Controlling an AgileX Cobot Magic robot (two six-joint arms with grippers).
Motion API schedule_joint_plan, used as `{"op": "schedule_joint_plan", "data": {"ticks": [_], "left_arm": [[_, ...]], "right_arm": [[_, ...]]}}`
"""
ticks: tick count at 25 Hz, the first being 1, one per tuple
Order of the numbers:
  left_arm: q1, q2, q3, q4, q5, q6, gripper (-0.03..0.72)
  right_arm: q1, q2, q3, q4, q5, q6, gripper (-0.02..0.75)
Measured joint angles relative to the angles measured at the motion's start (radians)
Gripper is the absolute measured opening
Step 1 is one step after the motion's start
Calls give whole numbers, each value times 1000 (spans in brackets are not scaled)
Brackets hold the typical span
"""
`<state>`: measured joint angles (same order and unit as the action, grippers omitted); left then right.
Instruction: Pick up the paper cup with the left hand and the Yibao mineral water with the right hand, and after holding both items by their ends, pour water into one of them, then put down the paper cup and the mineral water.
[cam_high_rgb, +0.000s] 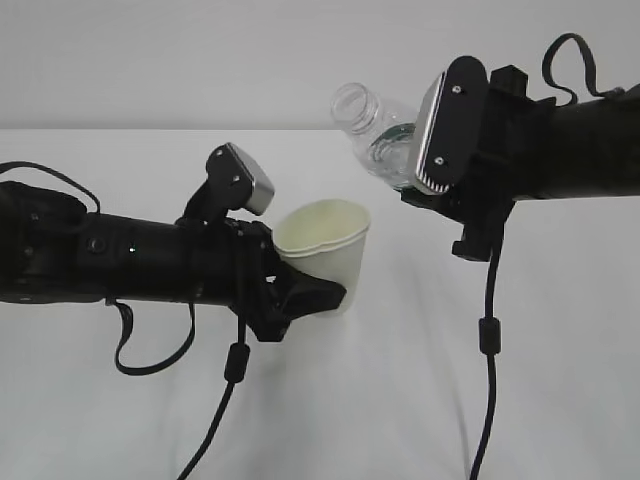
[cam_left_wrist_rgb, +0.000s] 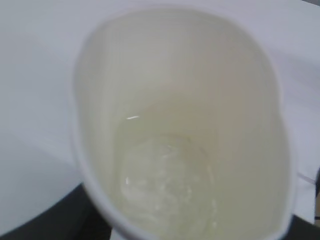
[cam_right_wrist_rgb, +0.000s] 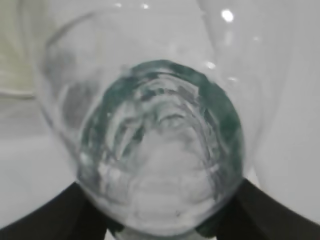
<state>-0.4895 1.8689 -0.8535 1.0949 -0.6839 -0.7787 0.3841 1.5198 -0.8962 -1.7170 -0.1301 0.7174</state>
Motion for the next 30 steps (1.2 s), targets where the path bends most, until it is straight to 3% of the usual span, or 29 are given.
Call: {"op": "schedule_joint_plan", "data": {"ticks": [11,18,23,30], "left_arm": [[149,0,0,-8,9,0,382],[235,0,0,-42,7,2,382],[279,0,0,-84,7,2,382],[334,0,0,-130,7,26,382]], "right_arm": [[-16,0,0,255,0,46,412],[-132,35,0,441,-79,41,412],[-210,67,0,641,-149,-56,412],[-234,148,0,864,-207,-201,413]]}}
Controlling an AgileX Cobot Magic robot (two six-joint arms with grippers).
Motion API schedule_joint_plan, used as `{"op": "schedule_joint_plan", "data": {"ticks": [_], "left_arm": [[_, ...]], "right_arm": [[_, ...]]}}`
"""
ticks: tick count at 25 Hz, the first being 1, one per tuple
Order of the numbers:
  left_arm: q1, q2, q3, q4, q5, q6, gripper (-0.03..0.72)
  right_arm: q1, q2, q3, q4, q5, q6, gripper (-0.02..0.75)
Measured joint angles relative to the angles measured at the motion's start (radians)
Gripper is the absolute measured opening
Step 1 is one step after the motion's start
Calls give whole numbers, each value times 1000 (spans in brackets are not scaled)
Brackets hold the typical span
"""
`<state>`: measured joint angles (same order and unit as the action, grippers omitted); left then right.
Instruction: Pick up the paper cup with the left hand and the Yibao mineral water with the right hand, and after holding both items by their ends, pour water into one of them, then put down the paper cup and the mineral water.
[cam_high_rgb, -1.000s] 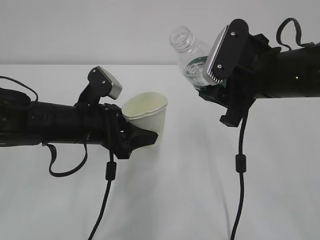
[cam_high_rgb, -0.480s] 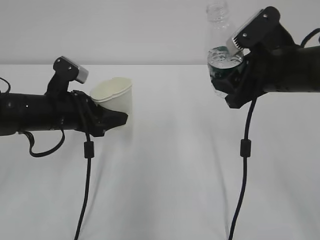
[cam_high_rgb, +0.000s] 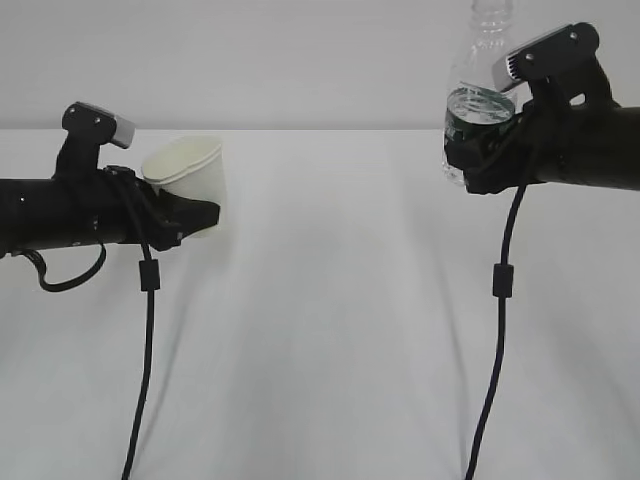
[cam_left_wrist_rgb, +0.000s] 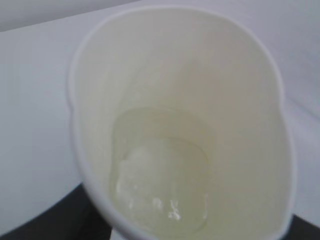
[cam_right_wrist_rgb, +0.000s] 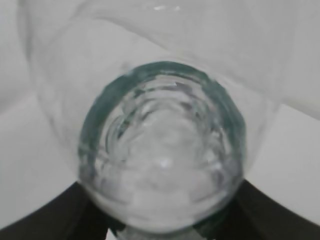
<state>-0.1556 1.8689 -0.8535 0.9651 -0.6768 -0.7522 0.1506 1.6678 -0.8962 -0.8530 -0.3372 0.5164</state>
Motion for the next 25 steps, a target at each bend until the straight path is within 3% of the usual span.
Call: {"op": "schedule_joint_plan", "data": {"ticks": [2,8,15,18,25], "left_arm": [[19,0,0,-9,0,5,382],[84,0,0,-55,15,46,382],[136,34,0,-199,22,134,382],[138,63,0,-265,26,192,382],[138,115,16,-523,-1,372,382]], "right_arm": [[0,28,0,32,-23,-21,413],[0,103,12,284,-108,-193,414],[0,153,94,623,-249,-407,414],[0,169,120,700,-297,-462,414],[0,234,135,751,-376,-508,414]]}}
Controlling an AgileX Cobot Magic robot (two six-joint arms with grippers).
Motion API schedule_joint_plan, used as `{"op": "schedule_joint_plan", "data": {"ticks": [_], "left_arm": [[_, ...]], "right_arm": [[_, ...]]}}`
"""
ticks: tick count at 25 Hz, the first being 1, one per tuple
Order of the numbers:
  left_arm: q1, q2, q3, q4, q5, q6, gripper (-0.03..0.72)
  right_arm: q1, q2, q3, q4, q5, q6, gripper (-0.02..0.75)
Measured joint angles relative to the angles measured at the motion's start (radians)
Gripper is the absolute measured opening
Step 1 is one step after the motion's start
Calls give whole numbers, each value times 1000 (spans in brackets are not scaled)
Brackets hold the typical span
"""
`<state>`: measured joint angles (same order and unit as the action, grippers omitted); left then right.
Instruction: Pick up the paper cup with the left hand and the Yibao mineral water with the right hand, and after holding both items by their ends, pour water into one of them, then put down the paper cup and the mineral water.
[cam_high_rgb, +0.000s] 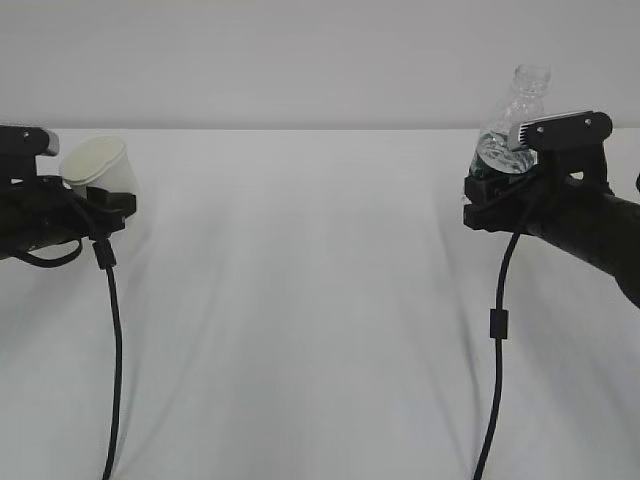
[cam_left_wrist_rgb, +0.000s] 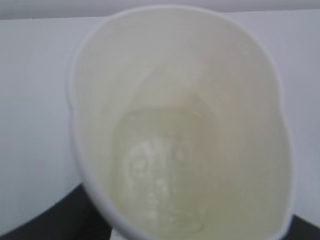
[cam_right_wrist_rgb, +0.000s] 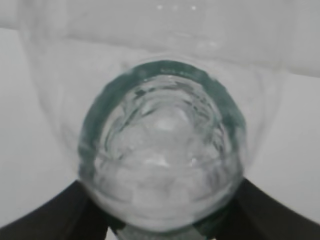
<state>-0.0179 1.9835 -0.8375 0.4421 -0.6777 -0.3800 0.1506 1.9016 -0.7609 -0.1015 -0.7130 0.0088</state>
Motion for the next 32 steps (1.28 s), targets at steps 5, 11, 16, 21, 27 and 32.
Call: {"op": "schedule_joint_plan", "data": {"ticks": [5,11,16,21,27,32], "left_arm": [[0,22,88,-192,-134,165,382],[0,84,121,-240,-230,219,382],[0,115,121,-227,-306,221,382],[0,139,121,-227,-319,222,382],[0,177,121,-224,-331,222,382],[0,185,121,-219,-332,222,382]], "right_arm": [[0,50,1,49,-34,-9,414],[0,100,2,102,-63,-9,428],[0,126,4,120,-65,-9,451],[0,162,4,130,-69,-16,459],[0,188,4,131,-72,-16,459],[0,192,4,131,-80,-18,460]]}}
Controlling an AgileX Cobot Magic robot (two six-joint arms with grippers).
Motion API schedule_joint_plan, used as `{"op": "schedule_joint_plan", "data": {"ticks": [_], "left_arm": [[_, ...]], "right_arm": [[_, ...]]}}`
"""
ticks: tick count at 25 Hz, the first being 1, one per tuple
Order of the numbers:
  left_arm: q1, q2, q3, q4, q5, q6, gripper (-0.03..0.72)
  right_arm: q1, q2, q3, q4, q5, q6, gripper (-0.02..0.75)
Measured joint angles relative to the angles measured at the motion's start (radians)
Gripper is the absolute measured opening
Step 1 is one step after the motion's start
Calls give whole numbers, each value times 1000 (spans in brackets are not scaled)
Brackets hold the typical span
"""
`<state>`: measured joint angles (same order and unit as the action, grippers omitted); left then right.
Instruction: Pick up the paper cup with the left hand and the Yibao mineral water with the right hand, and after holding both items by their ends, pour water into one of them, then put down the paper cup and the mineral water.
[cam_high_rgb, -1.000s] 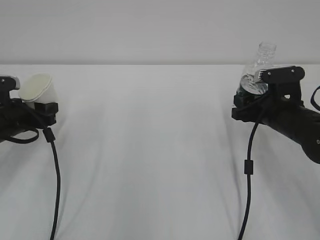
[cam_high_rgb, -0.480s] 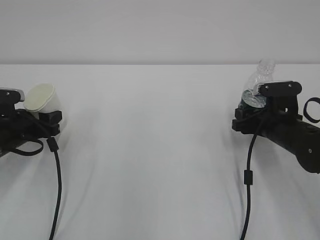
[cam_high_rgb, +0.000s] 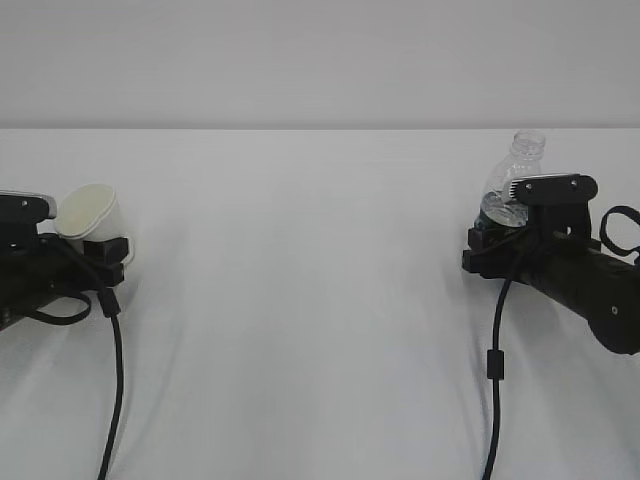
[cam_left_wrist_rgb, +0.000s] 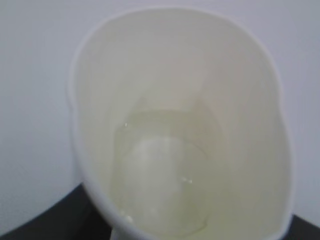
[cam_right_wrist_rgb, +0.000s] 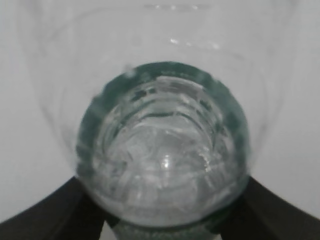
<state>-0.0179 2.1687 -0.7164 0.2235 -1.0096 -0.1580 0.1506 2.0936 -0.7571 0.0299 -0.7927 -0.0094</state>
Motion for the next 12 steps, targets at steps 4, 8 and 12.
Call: {"op": "schedule_joint_plan", "data": {"ticks": [4,8,12], "left_arm": [[0,0,0,0,0,0,382],[0,20,0,0,-23,0,382],[0,32,-4,7,-43,-8,382]], "right_arm": [[0,0,0,0,0,0,460],[0,0,0,0,6,-1,460],[0,0,0,2,7,-1,460]]}}
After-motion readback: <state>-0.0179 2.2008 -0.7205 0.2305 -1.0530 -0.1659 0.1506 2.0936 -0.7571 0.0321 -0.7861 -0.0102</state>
